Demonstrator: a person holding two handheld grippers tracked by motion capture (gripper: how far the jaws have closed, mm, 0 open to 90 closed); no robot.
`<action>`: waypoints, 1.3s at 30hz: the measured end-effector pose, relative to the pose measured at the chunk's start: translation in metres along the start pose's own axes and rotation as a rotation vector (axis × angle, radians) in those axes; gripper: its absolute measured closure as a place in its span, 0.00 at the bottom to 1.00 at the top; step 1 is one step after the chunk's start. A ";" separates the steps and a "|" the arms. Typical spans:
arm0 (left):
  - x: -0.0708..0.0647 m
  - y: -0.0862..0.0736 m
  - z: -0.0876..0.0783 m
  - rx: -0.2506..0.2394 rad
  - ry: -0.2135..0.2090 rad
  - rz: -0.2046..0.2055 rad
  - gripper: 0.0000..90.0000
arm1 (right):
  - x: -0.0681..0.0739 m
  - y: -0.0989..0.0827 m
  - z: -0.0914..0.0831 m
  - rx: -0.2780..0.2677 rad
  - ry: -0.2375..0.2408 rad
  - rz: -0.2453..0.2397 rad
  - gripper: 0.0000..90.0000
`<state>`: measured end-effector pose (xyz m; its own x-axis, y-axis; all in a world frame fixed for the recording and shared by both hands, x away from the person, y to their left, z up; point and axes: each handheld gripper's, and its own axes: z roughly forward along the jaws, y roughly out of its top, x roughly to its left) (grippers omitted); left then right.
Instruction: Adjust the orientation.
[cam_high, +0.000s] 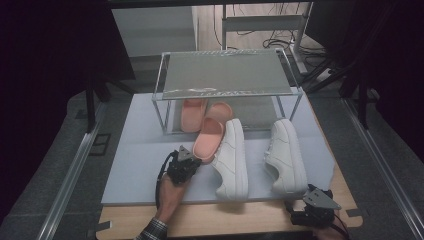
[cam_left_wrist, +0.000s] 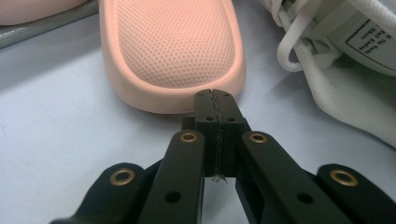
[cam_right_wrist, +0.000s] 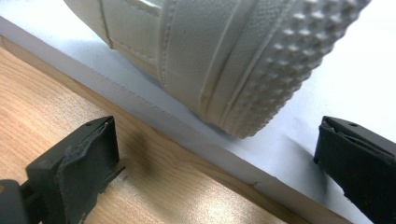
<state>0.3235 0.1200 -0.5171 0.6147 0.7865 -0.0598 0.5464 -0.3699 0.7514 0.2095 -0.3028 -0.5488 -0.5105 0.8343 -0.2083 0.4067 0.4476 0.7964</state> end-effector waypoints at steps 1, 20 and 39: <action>0.000 0.000 0.001 -0.001 0.001 -0.001 1.00 | 0.000 0.000 0.000 0.000 0.000 0.000 0.00; 0.007 0.023 0.018 -0.026 0.015 -0.022 0.99 | 0.000 0.000 0.000 -0.001 0.001 0.001 0.00; 0.013 0.054 0.032 -0.020 0.007 -0.016 0.99 | 0.000 0.000 0.000 -0.001 0.001 0.001 0.00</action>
<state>0.3791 0.0944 -0.4980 0.6022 0.7955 -0.0674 0.5443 -0.3473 0.7636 0.2094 -0.3029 -0.5489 -0.5111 0.8343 -0.2066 0.4061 0.4462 0.7975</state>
